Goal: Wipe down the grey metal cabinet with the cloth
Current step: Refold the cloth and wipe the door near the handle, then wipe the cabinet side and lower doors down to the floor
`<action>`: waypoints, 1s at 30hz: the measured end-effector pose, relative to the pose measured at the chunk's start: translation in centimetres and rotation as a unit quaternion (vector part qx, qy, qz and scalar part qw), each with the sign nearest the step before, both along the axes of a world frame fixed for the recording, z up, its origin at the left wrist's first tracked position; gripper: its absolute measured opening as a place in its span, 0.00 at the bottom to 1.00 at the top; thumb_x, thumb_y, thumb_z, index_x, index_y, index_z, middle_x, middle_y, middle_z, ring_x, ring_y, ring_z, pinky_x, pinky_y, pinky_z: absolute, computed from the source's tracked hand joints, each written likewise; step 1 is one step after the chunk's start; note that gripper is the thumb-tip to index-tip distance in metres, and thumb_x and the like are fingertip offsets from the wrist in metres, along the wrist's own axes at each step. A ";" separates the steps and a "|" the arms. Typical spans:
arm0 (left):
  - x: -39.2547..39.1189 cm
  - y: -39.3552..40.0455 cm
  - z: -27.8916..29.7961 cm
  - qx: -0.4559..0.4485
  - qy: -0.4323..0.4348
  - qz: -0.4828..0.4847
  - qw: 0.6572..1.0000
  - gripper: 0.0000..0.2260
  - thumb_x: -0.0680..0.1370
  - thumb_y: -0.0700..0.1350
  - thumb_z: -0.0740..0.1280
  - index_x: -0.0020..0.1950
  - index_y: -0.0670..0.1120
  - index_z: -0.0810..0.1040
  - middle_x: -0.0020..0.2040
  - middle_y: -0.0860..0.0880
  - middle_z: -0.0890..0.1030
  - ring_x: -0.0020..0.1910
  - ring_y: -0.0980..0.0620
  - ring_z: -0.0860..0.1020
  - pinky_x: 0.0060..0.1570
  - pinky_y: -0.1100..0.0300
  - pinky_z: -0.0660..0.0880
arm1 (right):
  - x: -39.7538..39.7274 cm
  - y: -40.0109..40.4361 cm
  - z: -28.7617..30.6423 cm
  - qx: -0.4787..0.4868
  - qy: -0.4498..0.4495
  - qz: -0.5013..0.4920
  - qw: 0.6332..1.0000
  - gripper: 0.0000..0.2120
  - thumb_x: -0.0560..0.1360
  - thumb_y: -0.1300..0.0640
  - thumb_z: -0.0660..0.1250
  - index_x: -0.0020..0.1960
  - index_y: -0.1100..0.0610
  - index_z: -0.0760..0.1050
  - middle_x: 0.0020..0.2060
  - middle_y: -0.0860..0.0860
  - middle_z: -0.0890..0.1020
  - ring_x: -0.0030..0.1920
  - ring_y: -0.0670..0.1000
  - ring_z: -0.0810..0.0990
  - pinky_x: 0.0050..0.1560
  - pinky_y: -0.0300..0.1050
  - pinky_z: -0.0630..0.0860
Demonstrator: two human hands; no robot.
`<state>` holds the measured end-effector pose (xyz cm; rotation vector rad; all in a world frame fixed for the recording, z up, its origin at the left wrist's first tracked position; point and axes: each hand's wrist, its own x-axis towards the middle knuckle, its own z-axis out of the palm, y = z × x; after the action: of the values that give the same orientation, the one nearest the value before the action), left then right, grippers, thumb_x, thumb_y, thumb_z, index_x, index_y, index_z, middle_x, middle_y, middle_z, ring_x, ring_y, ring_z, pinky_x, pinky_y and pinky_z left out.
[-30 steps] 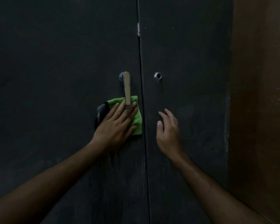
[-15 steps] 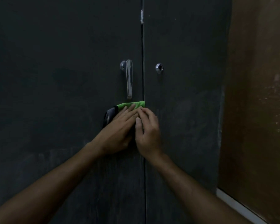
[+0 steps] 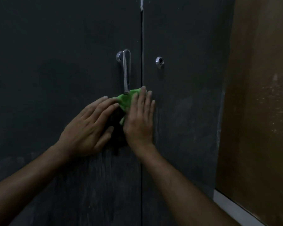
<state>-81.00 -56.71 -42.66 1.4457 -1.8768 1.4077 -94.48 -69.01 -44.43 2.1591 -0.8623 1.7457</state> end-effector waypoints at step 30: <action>-4.9 -3.9 -0.6 -0.057 -0.012 0.075 0.995 0.26 0.83 0.58 0.60 0.74 0.40 0.73 0.75 0.40 0.73 0.75 0.37 0.70 0.76 0.42 0.62 | -9.6 -15.2 1.4 0.239 -0.134 -0.058 0.960 0.36 0.81 0.53 0.56 0.83 0.60 0.43 0.81 0.67 0.43 0.81 0.67 0.41 0.80 0.60 0.41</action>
<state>-85.86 -60.65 -43.29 1.5484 -1.7021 1.5798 -104.05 -84.17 -43.01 2.1007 -1.5898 1.9539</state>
